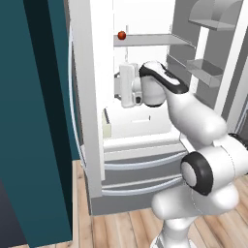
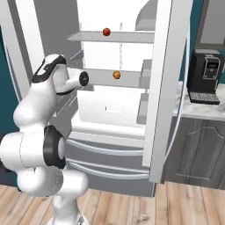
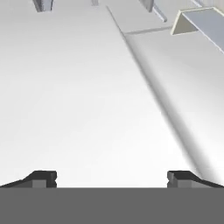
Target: Retrieve the apple and peach from the fridge and place them into the bowl on the dining table.
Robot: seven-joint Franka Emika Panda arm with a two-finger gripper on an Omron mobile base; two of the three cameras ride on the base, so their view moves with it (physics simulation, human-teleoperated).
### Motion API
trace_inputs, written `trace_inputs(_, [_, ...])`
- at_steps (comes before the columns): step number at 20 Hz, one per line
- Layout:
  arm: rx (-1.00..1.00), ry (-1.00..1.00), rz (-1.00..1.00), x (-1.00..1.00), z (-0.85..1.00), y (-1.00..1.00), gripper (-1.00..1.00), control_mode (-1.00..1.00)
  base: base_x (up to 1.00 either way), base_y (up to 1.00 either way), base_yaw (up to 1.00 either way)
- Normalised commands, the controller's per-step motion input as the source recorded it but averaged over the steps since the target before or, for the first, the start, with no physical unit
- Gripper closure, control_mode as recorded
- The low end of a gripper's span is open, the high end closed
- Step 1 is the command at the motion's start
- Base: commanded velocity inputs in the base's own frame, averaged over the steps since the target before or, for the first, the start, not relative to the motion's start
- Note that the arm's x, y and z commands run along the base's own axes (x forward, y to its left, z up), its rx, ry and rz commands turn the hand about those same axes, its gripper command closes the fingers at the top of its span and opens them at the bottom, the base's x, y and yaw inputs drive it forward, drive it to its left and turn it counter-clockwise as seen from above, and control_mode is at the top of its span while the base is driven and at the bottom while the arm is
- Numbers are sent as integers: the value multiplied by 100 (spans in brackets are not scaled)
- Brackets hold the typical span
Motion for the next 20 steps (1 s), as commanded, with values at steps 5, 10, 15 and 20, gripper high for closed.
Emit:
trace_inputs(5, [-22, -27, -7, -32, 43, -53, -100, -100, 0, 0, 0])
trace_inputs(10, [-28, -16, -6, -30, 57, -66, -100, -100, 0, 0, 0])
trace_inputs(15, [-34, -3, 0, -71, 20, -66, -100, -100, 0, 0, 0])
trace_inputs(20, [-41, 0, 0, -86, -5, -63, -100, -100, 0, 0, 0])
